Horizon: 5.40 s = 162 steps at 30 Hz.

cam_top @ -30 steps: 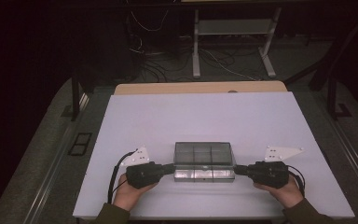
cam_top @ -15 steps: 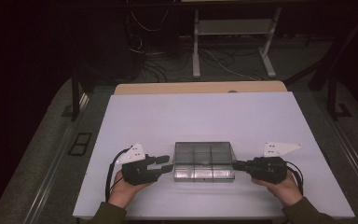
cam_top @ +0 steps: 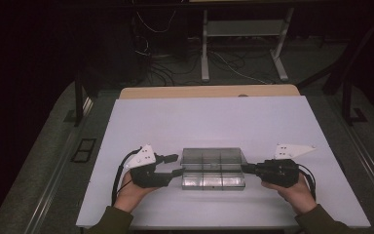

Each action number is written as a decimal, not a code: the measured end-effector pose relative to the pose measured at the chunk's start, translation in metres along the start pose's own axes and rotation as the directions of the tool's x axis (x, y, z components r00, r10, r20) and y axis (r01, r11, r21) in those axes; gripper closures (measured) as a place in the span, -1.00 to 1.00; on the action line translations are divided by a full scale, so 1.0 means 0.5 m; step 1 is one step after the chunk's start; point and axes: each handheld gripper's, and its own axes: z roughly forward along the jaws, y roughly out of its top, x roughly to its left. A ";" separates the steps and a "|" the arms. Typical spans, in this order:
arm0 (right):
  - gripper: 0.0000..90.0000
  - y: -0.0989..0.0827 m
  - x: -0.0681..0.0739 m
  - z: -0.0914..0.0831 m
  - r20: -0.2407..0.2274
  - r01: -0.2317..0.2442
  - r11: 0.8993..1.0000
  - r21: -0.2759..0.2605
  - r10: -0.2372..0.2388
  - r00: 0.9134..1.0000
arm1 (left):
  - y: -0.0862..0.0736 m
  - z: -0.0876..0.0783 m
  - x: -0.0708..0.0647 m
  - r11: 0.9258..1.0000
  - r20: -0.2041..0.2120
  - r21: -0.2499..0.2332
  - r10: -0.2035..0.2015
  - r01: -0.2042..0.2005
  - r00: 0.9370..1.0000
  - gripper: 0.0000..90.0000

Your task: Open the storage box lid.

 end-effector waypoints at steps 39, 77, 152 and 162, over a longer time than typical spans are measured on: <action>0.90 0.011 -0.009 0.003 0.009 0.004 1.000 0.026 -0.004 1.000 | 0.046 0.033 0.001 0.997 -0.007 -0.062 0.048 -0.049 0.999 0.17; -0.27 -0.091 -0.017 -0.037 0.151 -0.031 0.995 0.091 0.017 0.988 | 0.087 0.056 0.031 0.995 -0.018 -0.090 0.044 -0.046 0.999 0.32; -0.32 -0.110 -0.018 -0.056 0.177 -0.019 0.998 0.061 0.008 0.984 | 0.143 0.115 0.149 0.996 -0.093 -0.088 -0.017 0.009 0.996 0.47; -0.32 -0.110 -0.018 -0.057 0.177 -0.025 0.998 0.060 0.014 0.984 | 0.144 0.128 0.167 0.997 -0.101 -0.079 -0.028 0.021 0.994 0.42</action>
